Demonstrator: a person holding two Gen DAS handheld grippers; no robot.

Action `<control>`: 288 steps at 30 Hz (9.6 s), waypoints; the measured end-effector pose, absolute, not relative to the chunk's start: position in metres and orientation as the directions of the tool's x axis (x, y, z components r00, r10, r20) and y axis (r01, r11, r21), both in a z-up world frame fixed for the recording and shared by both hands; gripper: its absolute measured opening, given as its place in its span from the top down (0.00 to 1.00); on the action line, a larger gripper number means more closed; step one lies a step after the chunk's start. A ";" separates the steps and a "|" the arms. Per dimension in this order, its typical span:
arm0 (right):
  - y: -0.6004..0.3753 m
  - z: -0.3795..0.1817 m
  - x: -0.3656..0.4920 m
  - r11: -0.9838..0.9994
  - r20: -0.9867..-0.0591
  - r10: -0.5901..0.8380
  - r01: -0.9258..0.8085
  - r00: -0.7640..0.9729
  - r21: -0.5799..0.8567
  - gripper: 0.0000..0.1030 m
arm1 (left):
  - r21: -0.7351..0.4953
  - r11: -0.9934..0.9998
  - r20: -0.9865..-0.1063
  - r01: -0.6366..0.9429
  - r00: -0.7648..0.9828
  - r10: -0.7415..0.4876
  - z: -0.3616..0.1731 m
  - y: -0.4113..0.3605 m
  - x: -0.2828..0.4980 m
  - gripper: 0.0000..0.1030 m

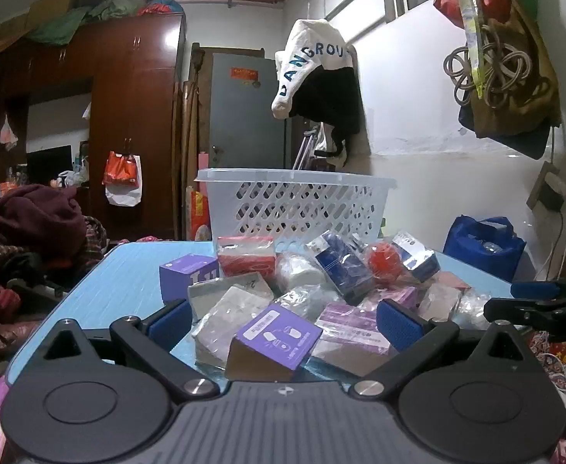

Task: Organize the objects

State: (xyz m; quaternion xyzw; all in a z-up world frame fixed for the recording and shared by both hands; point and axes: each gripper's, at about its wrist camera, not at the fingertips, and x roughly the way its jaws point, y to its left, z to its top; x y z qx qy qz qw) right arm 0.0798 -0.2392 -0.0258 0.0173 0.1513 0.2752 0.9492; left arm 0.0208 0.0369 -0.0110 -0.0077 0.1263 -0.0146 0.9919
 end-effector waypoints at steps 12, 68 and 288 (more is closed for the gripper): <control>-0.239 -0.027 0.080 0.852 -0.278 0.522 -0.512 0.806 0.112 0.00 | -0.017 0.999 -0.258 0.030 0.965 -0.033 -0.014 0.039 0.023 0.00; -0.244 -0.033 0.086 0.867 -0.294 0.493 -0.493 0.819 0.078 0.00 | 0.012 0.997 -0.274 0.079 0.959 -0.073 -0.022 0.062 0.013 0.03; -0.219 -0.010 0.145 0.807 -0.171 0.590 -0.581 0.789 0.100 0.03 | -0.070 0.994 -0.164 0.090 0.981 -0.100 0.008 0.087 0.110 0.10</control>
